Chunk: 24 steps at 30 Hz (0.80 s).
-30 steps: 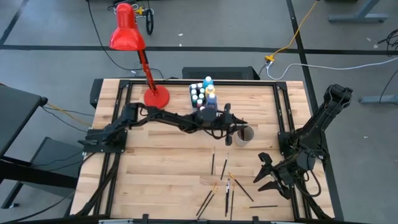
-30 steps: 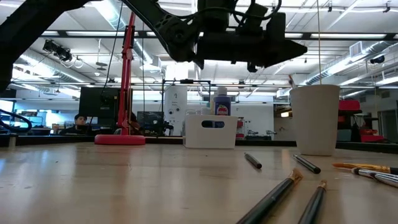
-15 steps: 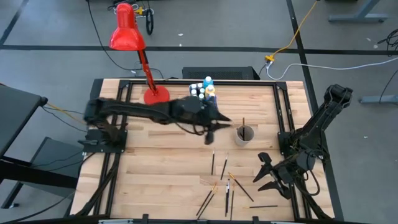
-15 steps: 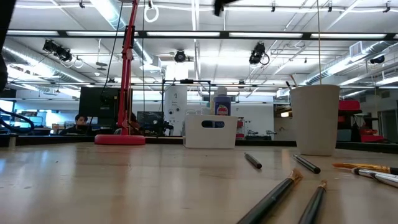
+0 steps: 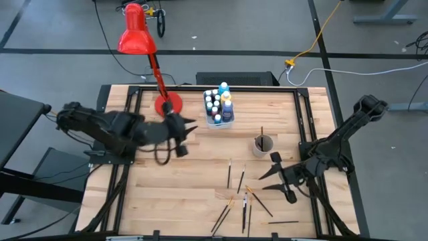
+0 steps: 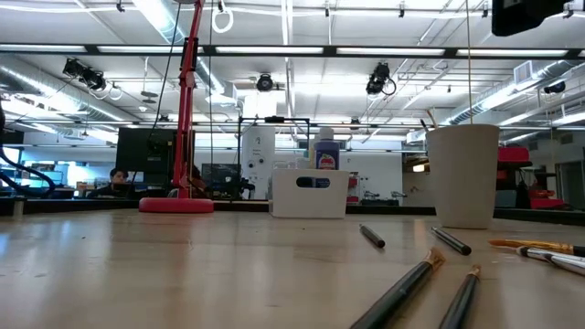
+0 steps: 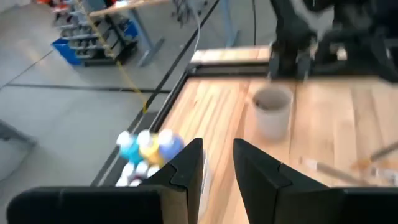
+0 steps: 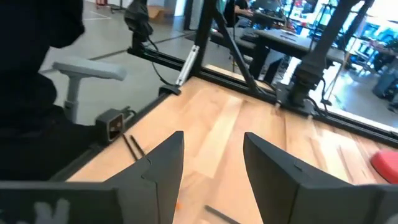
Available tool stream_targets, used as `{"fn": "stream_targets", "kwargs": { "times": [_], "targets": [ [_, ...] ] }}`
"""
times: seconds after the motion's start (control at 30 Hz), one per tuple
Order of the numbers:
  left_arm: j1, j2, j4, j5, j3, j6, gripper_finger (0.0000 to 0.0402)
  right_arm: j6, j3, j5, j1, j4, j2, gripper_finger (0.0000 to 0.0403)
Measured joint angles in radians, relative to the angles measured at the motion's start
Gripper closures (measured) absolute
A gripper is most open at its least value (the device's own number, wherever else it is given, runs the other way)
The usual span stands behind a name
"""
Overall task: Pick & Place Paint Supplies
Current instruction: Put the gold paint brush into the gray cup
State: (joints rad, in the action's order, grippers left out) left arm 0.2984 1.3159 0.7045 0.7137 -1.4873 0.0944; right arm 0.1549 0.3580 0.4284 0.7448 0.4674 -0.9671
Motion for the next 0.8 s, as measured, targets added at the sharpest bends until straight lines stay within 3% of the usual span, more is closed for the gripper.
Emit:
{"fn": "stream_targets", "kwargs": {
  "times": [0.17, 0.3, 0.43, 0.8],
  "targets": [
    [0.092, -0.039, 0.177, 0.152, 0.075, 0.119, 0.0305, -0.001, 0.0, -0.001, -0.03, 0.0, -0.014, 0.0234],
    [0.139, -0.091, 0.17, 0.159, 0.232, 0.183, 0.0306, -0.001, 0.0, -0.003, -0.047, -0.002, -0.025, 0.0234],
    [0.196, -0.14, 0.036, 0.113, 0.426, 0.169, 0.0306, -0.03, 0.0, -0.004, -0.064, -0.011, -0.028, 0.0234],
    [0.245, -0.238, -0.604, -0.151, 0.885, 0.075, 0.0306, -0.102, 0.0, -0.004, -0.115, -0.031, -0.028, 0.0234]
  ]
}}
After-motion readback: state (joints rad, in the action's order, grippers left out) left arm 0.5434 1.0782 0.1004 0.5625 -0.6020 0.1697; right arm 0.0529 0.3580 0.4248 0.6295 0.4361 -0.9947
